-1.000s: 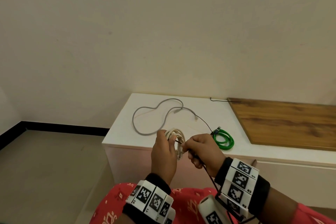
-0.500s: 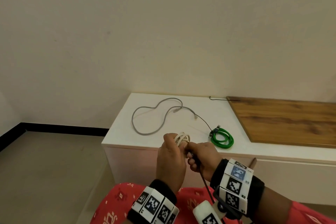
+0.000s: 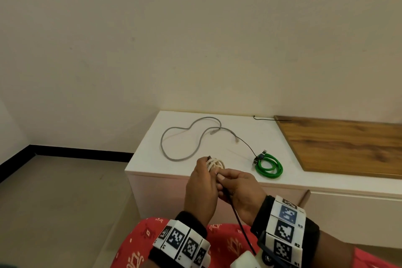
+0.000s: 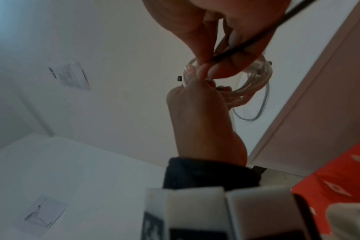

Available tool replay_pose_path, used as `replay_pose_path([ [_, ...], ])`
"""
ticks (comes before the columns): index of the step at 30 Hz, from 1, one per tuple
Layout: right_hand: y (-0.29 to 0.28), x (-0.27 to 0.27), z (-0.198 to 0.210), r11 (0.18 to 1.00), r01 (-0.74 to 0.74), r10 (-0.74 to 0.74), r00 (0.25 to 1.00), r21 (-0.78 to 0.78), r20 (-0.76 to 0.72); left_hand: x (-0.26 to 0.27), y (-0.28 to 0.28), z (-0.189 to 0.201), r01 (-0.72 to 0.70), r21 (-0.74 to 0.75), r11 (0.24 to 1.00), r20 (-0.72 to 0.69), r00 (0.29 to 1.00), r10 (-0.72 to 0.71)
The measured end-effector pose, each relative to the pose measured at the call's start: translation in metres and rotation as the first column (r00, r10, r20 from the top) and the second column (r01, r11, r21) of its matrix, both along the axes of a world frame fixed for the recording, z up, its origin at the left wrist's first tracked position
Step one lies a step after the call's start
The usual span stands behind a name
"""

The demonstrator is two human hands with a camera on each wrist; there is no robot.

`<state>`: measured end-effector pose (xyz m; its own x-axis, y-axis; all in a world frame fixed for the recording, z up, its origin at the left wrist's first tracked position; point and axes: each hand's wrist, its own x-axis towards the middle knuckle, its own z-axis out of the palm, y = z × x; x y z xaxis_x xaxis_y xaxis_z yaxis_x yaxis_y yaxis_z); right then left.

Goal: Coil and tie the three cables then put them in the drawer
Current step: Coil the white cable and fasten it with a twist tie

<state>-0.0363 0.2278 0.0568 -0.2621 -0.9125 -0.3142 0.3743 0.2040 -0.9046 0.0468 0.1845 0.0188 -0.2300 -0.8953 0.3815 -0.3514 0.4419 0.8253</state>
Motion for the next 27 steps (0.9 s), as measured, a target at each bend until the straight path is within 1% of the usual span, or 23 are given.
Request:
replay_pose_path([
  [2, 0.0, -0.002, 0.0, 1.0, -0.015, 0.015, 1.0, -0.013, -0.026, 0.002, -0.002, -0.001, 0.007, 0.004, 1.0, -0.001, 1.0, -0.007],
  [5, 0.0, -0.007, 0.002, 0.998, -0.056, 0.051, 0.99, -0.038, -0.13, 0.007, -0.008, 0.002, -0.01, -0.01, 1.0, -0.008, 1.0, 0.01],
  [7, -0.001, -0.009, 0.005, 0.993, -0.1, 0.088, 0.982, -0.067, -0.164, 0.011, -0.013, 0.006, -0.014, -0.021, 1.0, -0.003, 1.0, 0.014],
  [11, -0.002, -0.012, 0.013, 0.939, -0.315, 0.268, 0.921, -0.136, -0.281, 0.02, -0.025, 0.011, -0.051, 0.001, 0.999, -0.018, 0.999, 0.051],
  [13, -0.001, -0.014, 0.017, 0.908, -0.379, 0.305, 0.89, -0.177, -0.339, 0.024, -0.031, 0.013, -0.056, -0.004, 0.998, -0.023, 0.998, 0.055],
  [16, -0.002, -0.016, 0.021, 0.878, -0.418, 0.276, 0.84, -0.233, -0.467, 0.03, -0.036, 0.015, -0.062, -0.001, 0.998, -0.027, 0.998, 0.062],
  [18, 0.0, -0.016, 0.024, 0.85, -0.449, 0.23, 0.786, -0.274, -0.574, 0.033, -0.039, 0.015, -0.075, 0.011, 0.997, -0.025, 0.997, 0.076],
  [20, 0.003, -0.015, 0.03, 0.804, -0.499, 0.192, 0.732, -0.323, -0.653, 0.037, -0.041, 0.013, -0.088, 0.036, 0.995, -0.019, 0.996, 0.089],
  [24, 0.008, -0.012, 0.04, 0.708, -0.582, 0.124, 0.66, -0.4, -0.741, 0.045, -0.047, 0.013, -0.112, 0.053, 0.992, 0.01, 0.994, 0.112],
  [26, 0.01, -0.011, 0.044, 0.662, -0.611, 0.031, 0.6, -0.433, -0.8, 0.048, -0.048, 0.014, -0.109, 0.05, 0.993, 0.014, 0.994, 0.108],
  [27, 0.012, -0.01, 0.046, 0.637, -0.626, -0.004, 0.581, -0.45, -0.814, 0.049, -0.048, 0.014, -0.104, 0.051, 0.993, 0.017, 0.994, 0.103],
])
